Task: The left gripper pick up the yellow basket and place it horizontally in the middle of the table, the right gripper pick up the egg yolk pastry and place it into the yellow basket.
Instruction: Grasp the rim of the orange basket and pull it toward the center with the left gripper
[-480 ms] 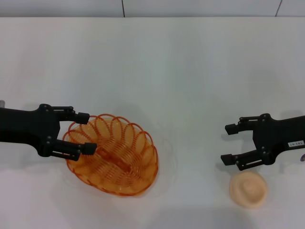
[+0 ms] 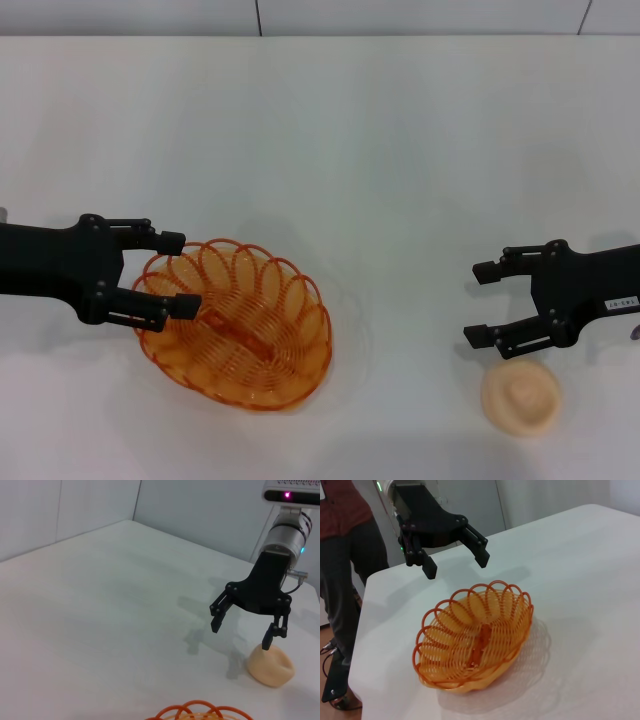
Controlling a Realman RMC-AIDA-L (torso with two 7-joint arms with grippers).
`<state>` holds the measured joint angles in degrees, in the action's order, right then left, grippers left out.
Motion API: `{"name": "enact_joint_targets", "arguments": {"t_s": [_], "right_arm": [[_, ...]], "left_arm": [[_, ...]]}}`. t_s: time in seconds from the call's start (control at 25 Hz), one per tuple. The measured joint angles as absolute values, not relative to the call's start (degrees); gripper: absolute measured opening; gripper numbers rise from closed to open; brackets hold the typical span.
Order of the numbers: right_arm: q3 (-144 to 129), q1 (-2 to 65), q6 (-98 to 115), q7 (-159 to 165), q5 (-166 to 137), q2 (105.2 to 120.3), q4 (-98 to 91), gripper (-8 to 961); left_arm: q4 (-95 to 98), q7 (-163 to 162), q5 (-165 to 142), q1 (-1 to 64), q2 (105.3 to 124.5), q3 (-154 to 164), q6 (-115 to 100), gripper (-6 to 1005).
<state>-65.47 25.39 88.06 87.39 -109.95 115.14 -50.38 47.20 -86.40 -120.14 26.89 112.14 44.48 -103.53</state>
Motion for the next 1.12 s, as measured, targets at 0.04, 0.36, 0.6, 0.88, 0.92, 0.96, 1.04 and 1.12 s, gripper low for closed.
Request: {"name": "enact_joint_targets", "arguments": {"t_s": [0.04,0.36,0.6,0.88,0.92,0.96,1.04,1.12], "right_arm": [[-65.5,25.4,88.1,87.4,-110.0,115.14,-50.4,855],[-65.5,25.4,88.1,87.4,-110.0,115.13,-50.6,854],[-65.5,25.4,88.0,87.4,-110.0,115.17,-50.5,853],[-65.5,25.4,88.0,87.4,-110.0,115.20,-50.6,852],[-65.5,25.4,88.0,87.4,-110.0,115.21,-50.6,851],[-65.5,25.4,88.0,87.4,-110.0,115.21,-50.7,851],[-65.5,25.5,88.0,87.4,-109.9,115.22,-50.8,851],[-65.5,25.5,88.0,87.4,-110.0,115.22,-50.8,851]], "left_arm": [[47.2,-86.4,-120.1,26.9,112.14,44.5,-103.5,887],[47.2,-86.4,-120.1,26.9,112.14,44.5,-103.5,888],[47.2,-86.4,-120.2,26.9,112.14,44.5,-103.5,888],[47.5,-87.0,-120.3,27.0,111.97,44.5,-103.6,888],[47.5,-87.2,-120.4,27.2,111.85,44.5,-103.6,888],[47.5,-87.7,-120.6,27.4,111.72,44.5,-103.6,888],[47.6,-89.3,-121.2,28.2,111.35,44.5,-103.6,888],[47.6,-91.4,-122.6,29.1,110.82,44.5,-103.6,888]]}}
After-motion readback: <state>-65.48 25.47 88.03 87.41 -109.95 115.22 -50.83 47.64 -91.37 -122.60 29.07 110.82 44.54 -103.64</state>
